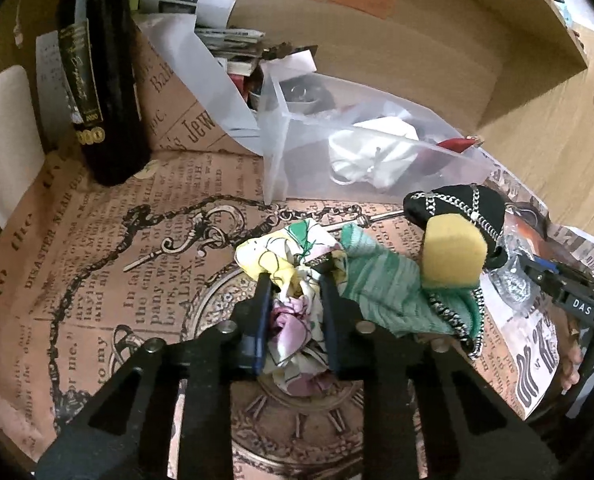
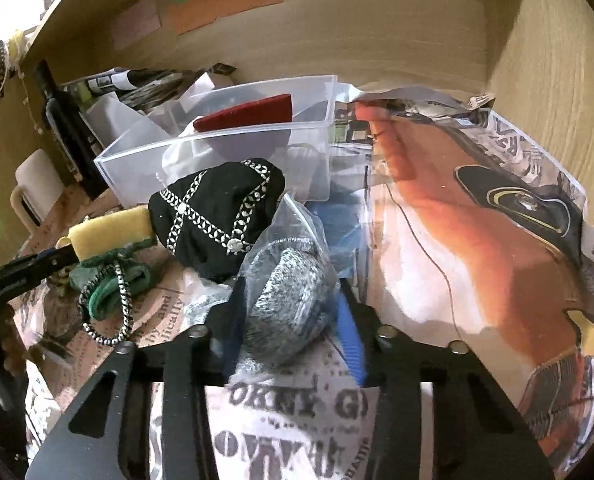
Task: Organize soft objects
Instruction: 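Grasp the floral scarf with the left tool while the right tool grasps the bagged grey sock, then carry scarf and sock into the clear box and open both tools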
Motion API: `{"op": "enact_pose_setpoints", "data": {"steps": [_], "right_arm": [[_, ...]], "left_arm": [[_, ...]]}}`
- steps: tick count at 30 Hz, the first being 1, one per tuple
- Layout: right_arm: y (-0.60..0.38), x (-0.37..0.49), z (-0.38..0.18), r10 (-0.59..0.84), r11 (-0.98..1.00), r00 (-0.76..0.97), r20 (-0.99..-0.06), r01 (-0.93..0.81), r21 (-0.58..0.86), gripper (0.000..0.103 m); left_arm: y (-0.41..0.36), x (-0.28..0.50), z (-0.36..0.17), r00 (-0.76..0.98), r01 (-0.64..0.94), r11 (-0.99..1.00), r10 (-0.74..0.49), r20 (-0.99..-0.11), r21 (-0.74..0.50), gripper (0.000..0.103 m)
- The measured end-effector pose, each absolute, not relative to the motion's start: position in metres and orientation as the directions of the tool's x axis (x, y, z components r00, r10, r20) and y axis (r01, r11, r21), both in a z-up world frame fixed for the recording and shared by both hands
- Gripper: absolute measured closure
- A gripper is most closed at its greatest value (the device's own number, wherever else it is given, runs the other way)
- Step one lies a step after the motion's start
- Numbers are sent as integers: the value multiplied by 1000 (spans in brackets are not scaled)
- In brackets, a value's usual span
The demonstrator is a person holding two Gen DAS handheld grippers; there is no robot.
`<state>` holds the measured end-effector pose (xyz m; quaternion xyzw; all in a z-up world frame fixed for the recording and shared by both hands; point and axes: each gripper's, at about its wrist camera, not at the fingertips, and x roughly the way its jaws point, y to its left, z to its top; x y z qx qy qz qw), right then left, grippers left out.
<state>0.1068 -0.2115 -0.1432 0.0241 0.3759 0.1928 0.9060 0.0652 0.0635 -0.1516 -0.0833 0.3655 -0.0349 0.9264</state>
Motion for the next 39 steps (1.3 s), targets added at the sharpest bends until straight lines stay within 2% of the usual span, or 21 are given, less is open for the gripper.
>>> {"op": "enact_pose_setpoints", "data": {"steps": [5, 11, 27, 33, 39], "right_arm": [[-216, 105, -135, 358, 930, 671, -649, -321, 181, 78], [-222, 100, -113, 350, 934, 726, -591, -314, 168, 78], [-189, 108, -30, 448, 893, 826, -342, -436, 116, 78], [-162, 135, -24, 483, 872, 807, -340, -480, 98, 78], [-142, 165, -28, 484, 865, 787, -382, -498, 70, 78]], "left_arm": [[64, 57, -137, 760, 3, 985, -114, -639, -171, 85], [63, 53, -110, 810, 13, 986, -110, -576, -169, 85], [44, 84, -36, 907, 66, 986, -123, -402, -153, 85], [41, 107, -26, 911, 60, 985, -119, -394, -161, 84], [37, 136, -27, 898, 60, 988, -116, -424, -142, 84]]}}
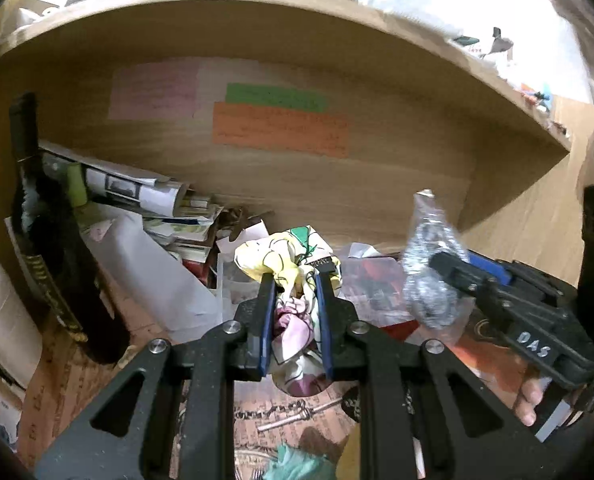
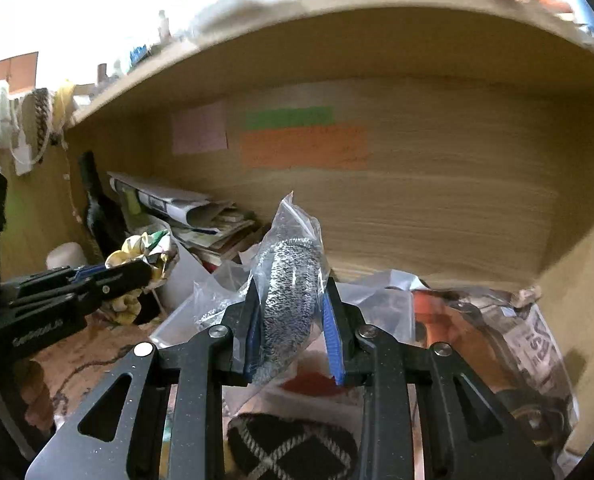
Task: Organize soft objects
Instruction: 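Carry scarf and sock into the clear box and open both tools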
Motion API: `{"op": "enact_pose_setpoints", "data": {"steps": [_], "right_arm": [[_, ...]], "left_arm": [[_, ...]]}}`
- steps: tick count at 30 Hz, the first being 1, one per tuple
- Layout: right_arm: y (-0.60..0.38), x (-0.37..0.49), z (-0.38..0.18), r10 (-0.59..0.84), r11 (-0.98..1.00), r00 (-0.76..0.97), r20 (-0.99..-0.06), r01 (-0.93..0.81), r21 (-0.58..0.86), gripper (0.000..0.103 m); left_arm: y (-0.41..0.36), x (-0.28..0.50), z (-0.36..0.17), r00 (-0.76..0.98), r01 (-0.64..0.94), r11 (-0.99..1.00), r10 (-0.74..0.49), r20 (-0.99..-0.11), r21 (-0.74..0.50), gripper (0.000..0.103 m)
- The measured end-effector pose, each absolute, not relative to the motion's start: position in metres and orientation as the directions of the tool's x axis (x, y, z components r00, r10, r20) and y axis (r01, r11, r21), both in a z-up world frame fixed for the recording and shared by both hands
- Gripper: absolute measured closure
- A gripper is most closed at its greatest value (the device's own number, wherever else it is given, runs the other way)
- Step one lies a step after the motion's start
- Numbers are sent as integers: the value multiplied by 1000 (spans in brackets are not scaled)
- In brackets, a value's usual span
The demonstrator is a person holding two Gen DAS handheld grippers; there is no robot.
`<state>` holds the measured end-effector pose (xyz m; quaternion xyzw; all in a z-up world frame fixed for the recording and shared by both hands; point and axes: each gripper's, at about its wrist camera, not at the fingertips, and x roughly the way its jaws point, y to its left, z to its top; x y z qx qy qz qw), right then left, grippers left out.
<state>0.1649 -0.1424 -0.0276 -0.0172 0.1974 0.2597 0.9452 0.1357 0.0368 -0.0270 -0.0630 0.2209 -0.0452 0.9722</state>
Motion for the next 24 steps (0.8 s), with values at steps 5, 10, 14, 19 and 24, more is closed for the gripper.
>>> {"op": "enact_pose_setpoints", "data": {"steps": [5, 10, 14, 19, 24], "right_arm": [[-127, 193, -42, 453, 870, 768, -452, -491, 39, 78], [-123, 217, -63, 407, 882, 746, -527, -470, 15, 78], [-124, 233, -77, 391, 887, 717, -578, -461, 28, 78], [-124, 245, -92, 367, 890, 691, -624, -456, 18, 75], [-124, 252, -100, 362, 888, 667, -651, -459, 24, 71]], "left_arm": [[33, 165, -40, 871, 54, 991, -107, -480, -122, 84], [29, 197, -65, 822, 46, 994, -95, -562, -100, 84], [29, 215, -85, 780, 38, 996, -81, -621, -82, 84], [29, 225, -100, 749, 47, 995, -91, -657, -85, 84], [26, 232, -105, 726, 55, 995, -99, -681, -86, 71]]}}
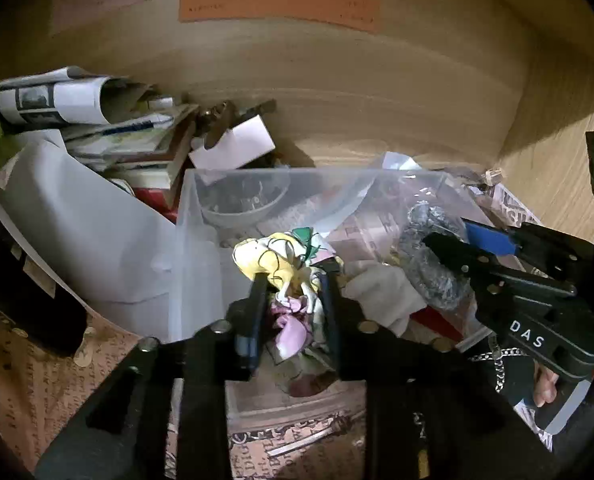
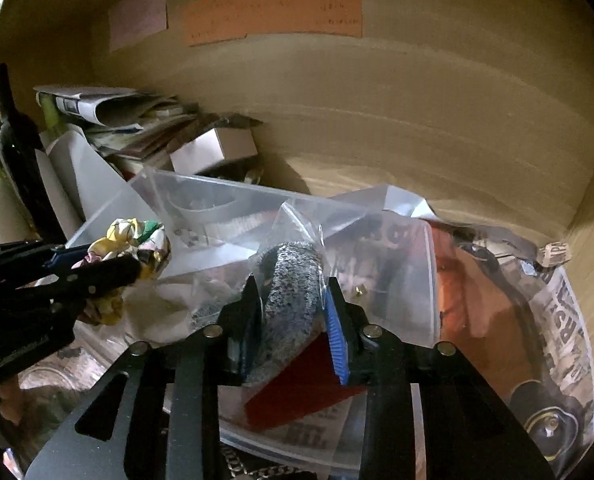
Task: Organize soft objects
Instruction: 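Carry scarf and sock into the clear box and open both tools, then grasp the yellow sponge with the left tool while the right tool grasps the black cap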
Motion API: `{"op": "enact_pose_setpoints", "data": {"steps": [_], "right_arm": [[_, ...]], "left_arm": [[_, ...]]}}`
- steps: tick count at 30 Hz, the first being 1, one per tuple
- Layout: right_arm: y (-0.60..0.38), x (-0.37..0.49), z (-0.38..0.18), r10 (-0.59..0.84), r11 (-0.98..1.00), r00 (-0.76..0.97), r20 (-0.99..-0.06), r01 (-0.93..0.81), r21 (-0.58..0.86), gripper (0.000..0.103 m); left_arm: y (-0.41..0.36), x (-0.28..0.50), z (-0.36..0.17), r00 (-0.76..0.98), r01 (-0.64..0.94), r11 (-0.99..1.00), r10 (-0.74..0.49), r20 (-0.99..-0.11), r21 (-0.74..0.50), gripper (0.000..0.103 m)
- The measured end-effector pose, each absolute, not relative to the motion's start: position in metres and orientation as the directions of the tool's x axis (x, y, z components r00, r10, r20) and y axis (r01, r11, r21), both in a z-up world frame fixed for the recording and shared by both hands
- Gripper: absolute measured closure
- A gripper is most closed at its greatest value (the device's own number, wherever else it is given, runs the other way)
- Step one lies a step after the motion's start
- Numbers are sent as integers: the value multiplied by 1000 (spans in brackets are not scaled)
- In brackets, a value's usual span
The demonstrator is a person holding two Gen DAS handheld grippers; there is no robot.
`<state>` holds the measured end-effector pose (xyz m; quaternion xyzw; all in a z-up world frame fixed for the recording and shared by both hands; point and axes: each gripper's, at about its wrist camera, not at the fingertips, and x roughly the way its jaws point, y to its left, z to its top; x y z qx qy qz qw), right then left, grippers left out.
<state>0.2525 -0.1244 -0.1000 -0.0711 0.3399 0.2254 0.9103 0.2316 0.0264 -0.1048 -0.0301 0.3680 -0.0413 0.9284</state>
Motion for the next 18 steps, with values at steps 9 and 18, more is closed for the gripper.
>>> {"op": "enact_pose_setpoints", "data": {"steps": [9, 18], "right_arm": [[-129, 240, -84, 369, 891, 695, -617, -453, 23, 34], [-146, 195, -44, 419, 883, 763, -491, -468, 26, 22]], "left_arm": [[29, 217, -91, 750, 52, 995, -98, -654, -90, 51], [36, 179, -54, 821, 57, 992, -112, -560, -114, 34]]}}
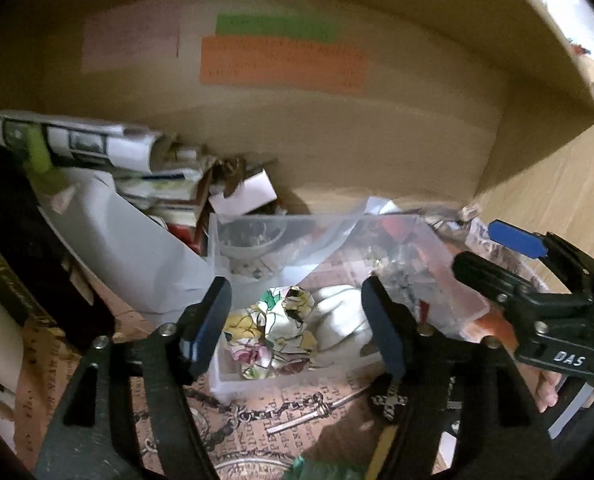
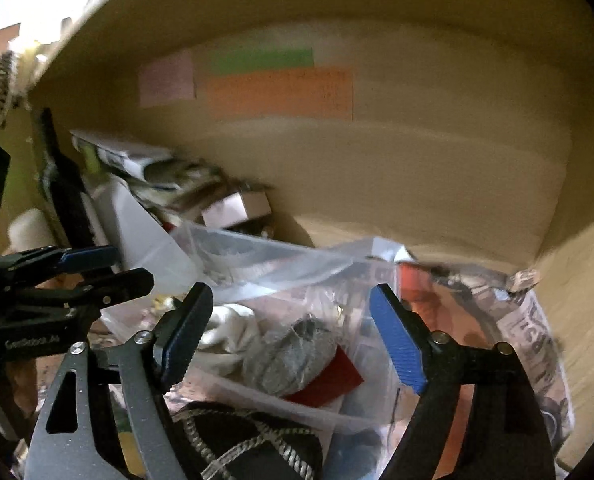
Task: Organize soft objects
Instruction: 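Grasp the yellow sponge with the left tool while the right tool grasps the black cap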
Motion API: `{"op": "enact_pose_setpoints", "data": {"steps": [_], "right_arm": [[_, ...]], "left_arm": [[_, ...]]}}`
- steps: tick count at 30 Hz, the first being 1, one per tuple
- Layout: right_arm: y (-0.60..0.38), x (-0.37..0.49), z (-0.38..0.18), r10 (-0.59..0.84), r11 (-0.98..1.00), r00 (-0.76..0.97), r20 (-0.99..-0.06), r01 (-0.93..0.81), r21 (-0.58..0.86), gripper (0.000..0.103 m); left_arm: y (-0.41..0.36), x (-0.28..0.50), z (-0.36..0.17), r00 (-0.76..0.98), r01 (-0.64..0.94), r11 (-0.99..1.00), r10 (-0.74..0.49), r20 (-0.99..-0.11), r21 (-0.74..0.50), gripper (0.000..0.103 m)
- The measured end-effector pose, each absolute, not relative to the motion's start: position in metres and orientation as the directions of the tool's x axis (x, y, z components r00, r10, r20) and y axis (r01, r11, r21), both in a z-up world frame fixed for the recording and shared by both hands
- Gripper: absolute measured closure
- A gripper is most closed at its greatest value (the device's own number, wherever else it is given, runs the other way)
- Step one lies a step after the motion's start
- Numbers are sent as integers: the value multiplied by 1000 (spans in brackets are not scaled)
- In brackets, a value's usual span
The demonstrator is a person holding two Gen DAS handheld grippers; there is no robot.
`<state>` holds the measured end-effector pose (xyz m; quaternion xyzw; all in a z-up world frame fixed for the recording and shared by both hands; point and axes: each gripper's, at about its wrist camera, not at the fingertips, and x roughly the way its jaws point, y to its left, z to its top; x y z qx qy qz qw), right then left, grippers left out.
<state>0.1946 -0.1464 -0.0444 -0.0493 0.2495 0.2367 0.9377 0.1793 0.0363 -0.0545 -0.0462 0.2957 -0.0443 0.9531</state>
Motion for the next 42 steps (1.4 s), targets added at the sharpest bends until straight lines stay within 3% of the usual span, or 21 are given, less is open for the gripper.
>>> {"op": "enact_pose_setpoints", "data": {"steps": [8, 28, 31, 33, 36, 42], "right_arm": [[-160, 149, -37, 437, 879, 789, -431, -477, 17, 21], [-180, 133, -125, 411, 899, 667, -622, -409, 157, 21], [-174, 137, -128, 403, 900, 656, -638, -410, 147, 30], [-170, 140, -130, 414, 892, 637, -650, -426, 151, 38], [-164, 142, -137, 428, 880, 608, -669, -448, 156, 57], [-167, 140, -136, 447, 875, 614, -650, -450, 177, 78]], "left_arm": [[37, 137, -48, 832, 84, 988, -141, -537, -128, 33], [-5, 119, -124, 689, 191, 955, -294, -662, -225, 34], [-7, 121, -131, 678, 192, 953, -303, -670, -236, 41], [-11, 123, -135, 666, 202, 950, -310, -679, -236, 55], [-12, 125, -140, 648, 219, 942, -334, -685, -253, 69], [-8, 121, -137, 669, 210, 942, -335, -664, -263, 71]]}}
